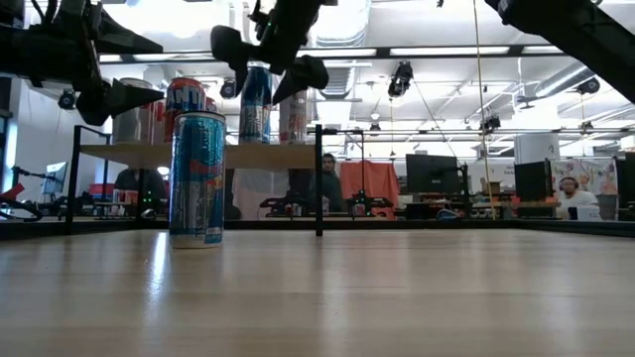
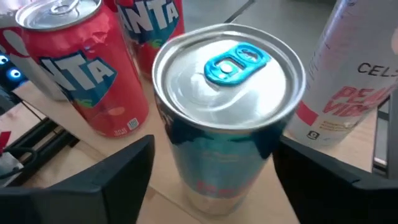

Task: Place canned beverage on shelf
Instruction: Put the bottom blue soda can on the shelf

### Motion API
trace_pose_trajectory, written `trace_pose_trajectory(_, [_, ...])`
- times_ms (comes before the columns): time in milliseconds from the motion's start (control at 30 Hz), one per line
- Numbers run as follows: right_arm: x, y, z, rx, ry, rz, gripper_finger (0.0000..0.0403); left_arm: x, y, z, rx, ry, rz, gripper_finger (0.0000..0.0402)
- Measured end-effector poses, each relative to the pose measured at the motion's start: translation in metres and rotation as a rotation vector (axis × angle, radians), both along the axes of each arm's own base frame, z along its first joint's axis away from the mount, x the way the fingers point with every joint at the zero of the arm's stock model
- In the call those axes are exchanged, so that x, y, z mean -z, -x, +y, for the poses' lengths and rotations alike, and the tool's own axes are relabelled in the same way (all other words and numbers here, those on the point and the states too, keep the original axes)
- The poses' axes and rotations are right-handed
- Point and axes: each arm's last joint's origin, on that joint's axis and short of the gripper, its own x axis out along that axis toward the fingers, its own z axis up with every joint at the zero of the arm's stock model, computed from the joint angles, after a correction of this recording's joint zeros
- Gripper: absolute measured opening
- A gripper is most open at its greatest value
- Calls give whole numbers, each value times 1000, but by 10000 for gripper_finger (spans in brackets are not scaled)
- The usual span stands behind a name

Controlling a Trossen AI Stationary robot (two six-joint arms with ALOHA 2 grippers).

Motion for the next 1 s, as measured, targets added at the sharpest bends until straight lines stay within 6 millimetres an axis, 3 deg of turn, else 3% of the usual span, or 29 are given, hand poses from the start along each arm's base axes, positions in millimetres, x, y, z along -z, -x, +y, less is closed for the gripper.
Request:
trace_pose_trajectory(300, [1, -1, 0, 14, -16, -22, 206, 0, 0, 0, 0, 0, 0, 398])
trace_pose_trajectory(1000, [-6, -5, -13, -8, 48, -57, 199, 0, 0, 0, 0, 0, 0, 398])
